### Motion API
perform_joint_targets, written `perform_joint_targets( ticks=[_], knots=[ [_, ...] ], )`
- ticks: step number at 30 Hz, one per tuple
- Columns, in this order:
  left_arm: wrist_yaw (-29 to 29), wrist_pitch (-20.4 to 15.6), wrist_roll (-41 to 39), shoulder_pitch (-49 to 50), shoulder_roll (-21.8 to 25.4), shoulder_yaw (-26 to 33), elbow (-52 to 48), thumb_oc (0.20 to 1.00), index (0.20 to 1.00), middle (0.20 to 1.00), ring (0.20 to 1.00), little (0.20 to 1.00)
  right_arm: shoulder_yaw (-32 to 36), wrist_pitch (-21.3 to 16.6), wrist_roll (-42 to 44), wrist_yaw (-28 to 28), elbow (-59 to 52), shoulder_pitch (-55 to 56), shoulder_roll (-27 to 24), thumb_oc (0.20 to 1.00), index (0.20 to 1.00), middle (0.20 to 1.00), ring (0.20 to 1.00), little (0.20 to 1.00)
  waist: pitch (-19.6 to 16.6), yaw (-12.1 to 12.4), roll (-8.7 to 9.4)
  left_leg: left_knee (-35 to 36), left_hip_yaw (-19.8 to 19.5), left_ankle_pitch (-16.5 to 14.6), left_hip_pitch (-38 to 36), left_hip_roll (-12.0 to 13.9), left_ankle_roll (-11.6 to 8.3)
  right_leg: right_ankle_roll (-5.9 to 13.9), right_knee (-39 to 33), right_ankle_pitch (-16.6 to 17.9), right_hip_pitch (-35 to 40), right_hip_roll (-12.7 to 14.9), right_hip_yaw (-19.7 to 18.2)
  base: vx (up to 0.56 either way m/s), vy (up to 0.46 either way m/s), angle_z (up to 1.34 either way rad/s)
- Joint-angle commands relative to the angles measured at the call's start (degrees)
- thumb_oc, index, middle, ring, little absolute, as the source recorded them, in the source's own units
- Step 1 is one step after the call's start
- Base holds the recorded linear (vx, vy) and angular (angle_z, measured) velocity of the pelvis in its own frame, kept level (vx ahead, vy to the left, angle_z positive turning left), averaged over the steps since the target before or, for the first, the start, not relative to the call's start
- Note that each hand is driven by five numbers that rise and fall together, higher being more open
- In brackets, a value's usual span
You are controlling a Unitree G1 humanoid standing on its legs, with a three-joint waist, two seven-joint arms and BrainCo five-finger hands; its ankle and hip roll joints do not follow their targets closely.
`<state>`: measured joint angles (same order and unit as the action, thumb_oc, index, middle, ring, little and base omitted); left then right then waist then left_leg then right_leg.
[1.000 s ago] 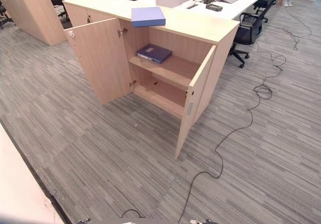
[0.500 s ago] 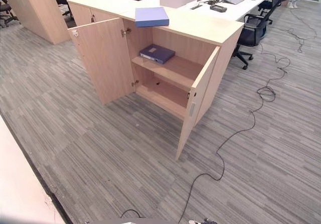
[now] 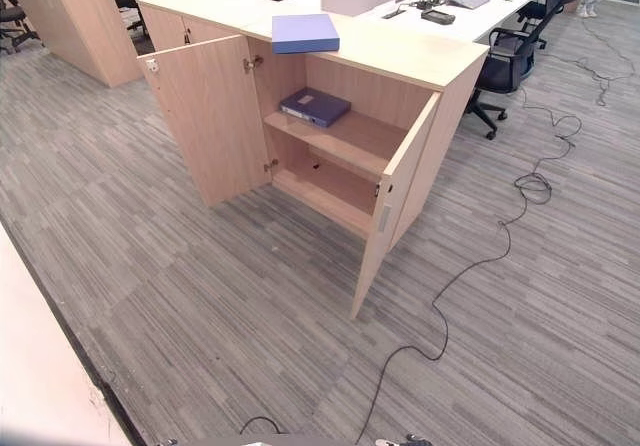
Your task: Put the empty folder in the office cabinet
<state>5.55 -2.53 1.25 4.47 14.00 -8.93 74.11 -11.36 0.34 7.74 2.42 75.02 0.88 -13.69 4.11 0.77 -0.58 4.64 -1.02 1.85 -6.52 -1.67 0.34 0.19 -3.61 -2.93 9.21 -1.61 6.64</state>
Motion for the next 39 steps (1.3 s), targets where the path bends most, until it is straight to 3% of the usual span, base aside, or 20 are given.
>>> perform_joint_targets(
  ticks=[1,6,8,9,10,12,13,15,17,19,20,21,22,23,28,34,36,37,38,39],
  knots=[
    [0.98,-0.33,0.77,-3.03,0.31,1.26,2.59,1.000,1.000,1.000,1.000,1.000,-1.82,-0.34,-0.32,-0.27,2.57,-2.37,-0.01,1.000,1.000,1.000,1.000,1.000,0.24,1.15,2.53,0.36,-3.38,-4.22,-1.48,-0.75,-2.12,6.78,-1.39,6.09,-3.48,3.11,-1.43,0.00,-0.042,0.06],
    [1.47,-0.29,-0.09,-3.45,0.94,1.59,2.17,1.000,1.000,1.000,1.000,1.000,-2.89,-0.36,-0.11,0.06,1.75,-3.19,0.07,1.000,1.000,1.000,1.000,1.000,2.08,1.69,3.50,-0.42,-3.81,-3.80,-0.54,1.01,-2.90,6.30,-1.39,6.15,-3.97,2.69,-1.00,-0.03,-0.081,0.08],
    [1.72,-0.56,-1.17,-4.08,1.35,1.72,1.86,1.000,1.000,1.000,1.000,1.000,-3.52,-0.56,-0.11,0.15,1.17,-4.16,-0.11,1.000,1.000,1.000,1.000,1.000,4.55,2.14,4.66,-9.26,-2.78,-5.64,4.80,1.73,-4.37,5.91,-1.33,6.26,-4.26,3.05,-0.32,-0.17,-0.158,0.16],
    [1.96,-0.74,-1.93,-4.35,1.30,1.70,1.27,1.000,1.000,1.000,1.000,1.000,-3.95,-0.51,-0.22,0.08,0.99,-4.64,-0.50,1.000,1.000,1.000,1.000,1.000,6.66,2.67,5.08,-16.60,-0.76,-5.14,9.53,2.64,-5.00,5.51,-1.30,5.73,-3.80,3.37,0.81,-0.15,-0.127,0.30],
    [1.96,-0.74,-1.93,-4.38,1.31,1.71,1.27,1.000,1.000,1.000,1.000,1.000,-3.94,-0.52,-0.22,0.08,1.00,-4.68,-0.49,1.000,1.000,1.000,1.000,1.000,6.53,2.56,5.02,-17.13,-0.88,-5.36,9.99,2.68,-5.02,5.50,-1.29,5.75,-3.97,3.31,0.92,-0.11,-0.121,0.40],
    [2.48,-0.61,-3.06,-4.21,1.06,2.29,1.03,1.000,1.000,1.000,1.000,1.000,-4.19,-0.34,-0.60,-0.34,1.31,-5.41,-1.02,1.000,1.000,1.000,1.000,1.000,8.42,3.46,5.34,-28.22,1.76,-1.14,17.47,4.34,-3.90,4.53,-1.07,4.92,-3.34,3.49,2.63,-0.05,-0.112,0.29],
    [2.48,-0.61,-3.06,-4.21,1.06,2.29,1.03,1.000,1.000,1.000,1.000,1.000,-4.19,-0.35,-0.60,-0.34,1.32,-5.42,-1.02,1.000,1.000,1.000,1.000,1.000,8.24,3.35,5.25,-28.58,1.62,-1.27,17.87,4.41,-3.92,4.52,-1.05,4.92,-3.54,3.38,2.74,0.03,-0.079,0.25],
    [2.72,-0.73,-4.43,-3.51,0.46,3.51,1.57,1.000,1.000,1.000,1.000,1.000,-3.94,-0.24,-0.84,-0.23,1.42,-5.23,-1.65,1.000,1.000,1.000,1.000,1.000,8.01,3.77,4.95,-27.57,6.07,0.69,21.16,6.71,-4.15,4.26,-1.35,3.83,-2.59,4.02,4.61,0.11,0.006,0.39],
    [2.73,-0.54,-4.95,-3.17,0.18,4.35,1.73,1.000,1.000,1.000,1.000,1.000,-3.71,-0.21,-0.68,-0.28,1.37,-5.06,-1.78,1.000,1.000,1.000,1.000,1.000,7.19,4.30,4.39,-20.18,8.20,1.67,20.60,7.12,-4.74,4.68,-1.39,3.06,-2.12,4.28,5.91,0.15,0.069,0.53],
    [2.78,-0.56,-4.99,-2.82,0.20,4.83,1.65,1.000,1.000,1.000,1.000,1.000,-3.34,-0.32,-0.61,-0.42,1.32,-4.85,-2.08,1.000,1.000,1.000,1.000,1.000,6.70,4.78,3.43,-13.62,11.50,5.54,20.94,7.47,-6.01,4.87,-1.39,2.05,-1.25,4.20,7.11,0.13,0.074,0.63],
    [2.78,-0.55,-4.99,-2.78,0.20,4.83,1.63,1.000,1.000,1.000,1.000,1.000,-3.35,-0.32,-0.61,-0.41,1.31,-4.82,-2.08,1.000,1.000,1.000,1.000,1.000,6.80,4.81,3.53,-13.38,11.59,5.58,20.63,7.35,-6.02,4.90,-1.39,1.95,-1.06,4.32,7.08,0.22,0.095,0.63],
    [2.91,-0.68,-5.08,-2.64,0.33,5.18,1.22,1.000,1.000,1.000,1.000,1.000,-2.73,-0.48,-0.44,-0.57,1.38,-4.40,-2.21,1.000,1.000,1.000,1.000,1.000,6.23,4.90,2.90,-10.44,15.48,7.29,21.41,8.41,-7.50,5.22,-1.39,0.31,0.36,4.87,8.43,0.18,0.067,0.59],
    [2.92,-0.67,-5.08,-2.59,0.33,5.17,1.19,1.000,1.000,1.000,1.000,1.000,-2.73,-0.49,-0.44,-0.57,1.37,-4.36,-2.22,1.000,1.000,1.000,1.000,1.000,6.22,4.89,2.98,-10.37,15.52,7.33,21.34,8.32,-7.54,5.24,-1.39,0.24,0.40,4.96,8.46,0.24,0.174,0.50],
    [2.88,-0.51,-5.08,-1.84,0.03,5.82,1.23,1.000,1.000,1.000,1.000,1.000,-2.03,-0.45,-0.36,-0.49,1.77,-3.48,-1.87,1.000,1.000,1.000,1.000,1.000,4.89,4.89,1.91,-5.86,19.92,8.45,18.10,9.39,-6.41,5.67,-1.39,0.46,0.67,5.27,10.59,0.13,0.162,0.43],
    [3.11,-0.39,-5.25,-0.80,-0.18,7.38,2.15,1.000,1.000,1.000,1.000,1.000,-1.22,-0.07,-0.77,-0.37,2.93,-2.25,-1.46,1.000,1.000,1.000,1.000,1.000,2.50,5.15,1.64,-1.67,19.28,8.05,14.74,7.09,-5.46,6.86,-1.39,-0.49,2.12,7.82,12.42,0.21,0.173,0.18],
    [3.26,-0.83,-5.93,-1.22,0.87,8.39,2.14,1.000,1.000,1.000,1.000,1.000,-0.94,0.08,-1.72,0.32,2.06,-2.79,-0.85,1.000,1.000,1.000,1.000,1.000,0.48,5.49,2.99,-0.04,17.59,4.22,11.95,2.58,-3.20,10.52,-1.22,2.76,2.30,14.61,12.86,0.19,0.174,0.12],
    [3.44,-1.06,-6.04,-1.91,0.93,7.80,1.68,1.000,1.000,1.000,1.000,1.000,-0.85,0.06,-1.69,0.35,0.81,-3.41,-0.80,1.000,1.000,1.000,1.000,1.000,0.08,6.01,3.50,0.06,16.79,1.74,10.66,-0.80,-1.35,12.34,3.30,7.27,1.45,20.88,13.76,0.18,0.263,0.26],
    [3.44,-1.06,-6.04,-1.92,0.93,7.80,1.68,1.000,1.000,1.000,1.000,1.000,-0.84,0.07,-1.69,0.35,0.81,-3.41,-0.80,1.000,1.000,1.000,1.000,1.000,0.09,6.03,3.55,0.06,16.82,1.71,10.64,-0.88,-1.29,12.41,3.34,7.26,1.45,20.97,13.74,0.14,0.241,0.13],
    [3.36,-1.10,-5.97,-2.24,1.09,7.44,1.49,1.000,1.000,1.000,1.000,1.000,-0.58,0.21,-1.55,0.49,0.32,-3.49,-0.82,1.000,1.000,1.000,1.000,1.000,0.22,6.07,3.77,0.27,15.71,0.33,9.17,-3.43,0.04,12.54,8.15,12.46,0.36,25.05,13.97,0.20,0.234,0.11],
    [3.33,-1.06,-6.00,-2.43,1.24,7.24,1.29,1.000,1.000,1.000,1.000,1.000,-0.53,0.38,-1.57,0.57,0.16,-3.53,-0.99,1.000,1.000,1.000,1.000,1.000,0.45,5.95,3.98,0.30,14.08,-1.65,7.81,-4.82,0.38,13.21,11.36,14.85,0.16,27.03,13.03,0.20,0.241,0.07]
  ],
)
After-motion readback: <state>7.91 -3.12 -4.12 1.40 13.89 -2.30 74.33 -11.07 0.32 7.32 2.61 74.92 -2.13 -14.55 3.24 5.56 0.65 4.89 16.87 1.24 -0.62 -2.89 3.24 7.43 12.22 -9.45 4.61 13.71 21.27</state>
